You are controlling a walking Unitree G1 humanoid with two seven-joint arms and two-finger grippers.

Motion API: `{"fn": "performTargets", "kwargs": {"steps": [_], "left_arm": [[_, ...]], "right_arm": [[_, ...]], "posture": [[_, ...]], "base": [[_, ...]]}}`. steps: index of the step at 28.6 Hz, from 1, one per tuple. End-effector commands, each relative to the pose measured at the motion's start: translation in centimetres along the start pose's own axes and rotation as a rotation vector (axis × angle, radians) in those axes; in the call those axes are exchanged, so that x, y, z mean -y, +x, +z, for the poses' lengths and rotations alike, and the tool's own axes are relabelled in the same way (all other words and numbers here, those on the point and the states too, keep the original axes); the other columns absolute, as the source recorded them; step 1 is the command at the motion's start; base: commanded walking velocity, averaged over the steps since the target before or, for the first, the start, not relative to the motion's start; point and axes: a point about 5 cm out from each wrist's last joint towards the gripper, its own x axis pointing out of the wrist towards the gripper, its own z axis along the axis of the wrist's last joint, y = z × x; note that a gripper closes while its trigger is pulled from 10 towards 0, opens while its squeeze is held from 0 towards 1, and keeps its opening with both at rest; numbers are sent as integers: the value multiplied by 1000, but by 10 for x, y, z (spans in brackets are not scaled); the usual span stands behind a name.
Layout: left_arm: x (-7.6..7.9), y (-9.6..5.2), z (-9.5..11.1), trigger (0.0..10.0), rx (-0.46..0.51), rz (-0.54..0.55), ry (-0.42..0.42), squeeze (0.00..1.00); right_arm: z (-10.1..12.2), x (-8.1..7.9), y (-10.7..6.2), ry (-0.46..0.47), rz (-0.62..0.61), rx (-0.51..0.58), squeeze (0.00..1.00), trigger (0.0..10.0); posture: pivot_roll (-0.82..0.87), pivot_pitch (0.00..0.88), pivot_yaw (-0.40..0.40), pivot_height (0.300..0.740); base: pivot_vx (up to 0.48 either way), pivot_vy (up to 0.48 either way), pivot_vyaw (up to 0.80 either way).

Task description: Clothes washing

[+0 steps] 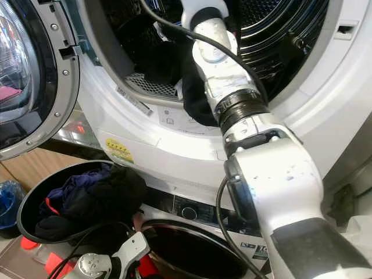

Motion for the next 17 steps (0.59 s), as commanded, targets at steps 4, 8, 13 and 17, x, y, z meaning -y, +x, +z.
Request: {"fn": "performTargets", "kwargs": {"steps": [4, 8, 13, 17], "left_arm": [[-5, -5, -3, 10000, -11, 24, 6, 0], [-6, -5, -2, 10000, -16, 25, 10, 0], [-6, -4, -2, 10000, -16, 28, 8, 0], [-6, -4, -1, 10000, -14, 28, 5, 0]], "right_arm": [[-6, -2, -1, -8, 30, -29, 0, 10000], [-22, -17, -9, -23, 133, -62, 0, 10000], [-40, -30, -18, 98, 236, -124, 0, 10000], [-38, -26, -18, 181, 233, -83, 0, 10000]], "posture": [[24, 0, 91, 740], [11, 0, 97, 740], [3, 0, 103, 740], [-2, 0, 109, 740]], "base": [[0, 0, 0], [0, 0, 0], [0, 0, 0], [0, 0, 0]]}}
